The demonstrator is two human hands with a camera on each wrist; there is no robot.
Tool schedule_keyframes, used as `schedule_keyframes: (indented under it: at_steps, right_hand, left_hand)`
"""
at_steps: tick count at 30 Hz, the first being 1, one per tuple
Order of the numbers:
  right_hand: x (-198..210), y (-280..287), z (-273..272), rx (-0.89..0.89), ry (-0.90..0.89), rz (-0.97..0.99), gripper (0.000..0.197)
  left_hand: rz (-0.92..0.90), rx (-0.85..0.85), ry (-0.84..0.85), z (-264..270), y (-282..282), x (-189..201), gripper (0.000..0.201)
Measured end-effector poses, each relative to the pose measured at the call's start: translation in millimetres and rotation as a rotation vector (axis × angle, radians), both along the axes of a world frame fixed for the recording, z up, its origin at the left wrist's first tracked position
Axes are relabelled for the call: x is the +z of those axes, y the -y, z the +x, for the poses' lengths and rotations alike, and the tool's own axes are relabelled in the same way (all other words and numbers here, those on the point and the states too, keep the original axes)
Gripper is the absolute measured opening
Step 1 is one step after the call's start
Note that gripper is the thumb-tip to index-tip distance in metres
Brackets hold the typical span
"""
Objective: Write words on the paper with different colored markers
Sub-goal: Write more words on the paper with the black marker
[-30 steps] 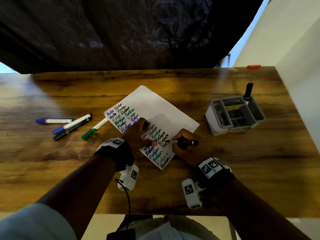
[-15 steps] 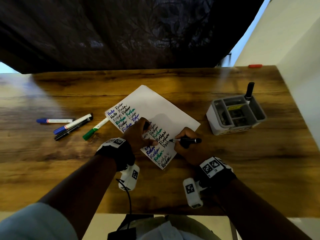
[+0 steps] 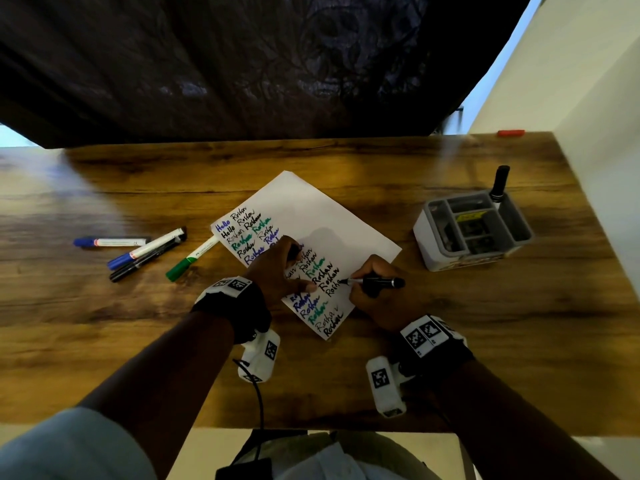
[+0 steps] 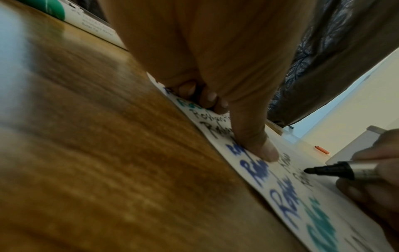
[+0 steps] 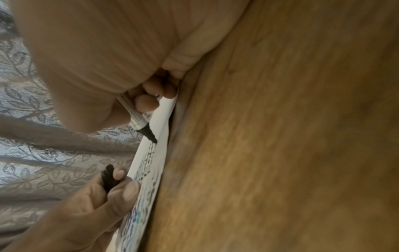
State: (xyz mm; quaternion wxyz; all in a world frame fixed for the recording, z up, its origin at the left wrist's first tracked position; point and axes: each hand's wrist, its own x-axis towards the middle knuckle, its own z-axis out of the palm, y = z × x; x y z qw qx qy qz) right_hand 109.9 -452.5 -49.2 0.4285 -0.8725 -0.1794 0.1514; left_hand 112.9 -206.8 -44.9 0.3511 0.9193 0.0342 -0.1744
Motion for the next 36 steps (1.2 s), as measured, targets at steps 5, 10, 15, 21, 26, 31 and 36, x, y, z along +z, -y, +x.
schedule_keyframes:
  at_steps: [5,10,15,21,26,31,36]
  right_hand:
    - [-3.4,-0.2,2.1,0.020,-0.037,-0.018,0.020]
    - [-4.1,2.3,3.0,0.019,-0.038,-0.011,0.020]
    - [-9.8,2.6,3.6,-0.004,-0.032,0.080,0.020]
    - [-13.0,-0.3,3.3,-0.122,-0.030,0.190,0.017]
    - [-11.5,-1.4,0.0,-0.193,-0.064,0.300,0.016]
    - [1.2,0.7,6.3,-0.182,-0.082,0.239,0.015]
    - [16.3,3.6,13.8,-0.207,-0.082,0.278,0.010]
  left_hand:
    - [0.016,-0.008,0.002,0.0,-0.1,-0.4,0.067]
    - [0.010,-0.013,0.016,0.3,-0.5,-0.9,0.066]
    - [0.008,0.000,0.006,0.0,-1.0,-1.7,0.065]
    - [0.014,0.002,0.011,0.1,-2.0,-3.4,0.065]
    - [0.006,0.003,0.009,-2.0,-2.6,-3.0,0.065]
    - [-0.027,0.049,-0.026,-0.7,1.1,3.1,0.047]
    - [-0.030,0.032,-0.063,3.0,-3.9,14.9,0.027]
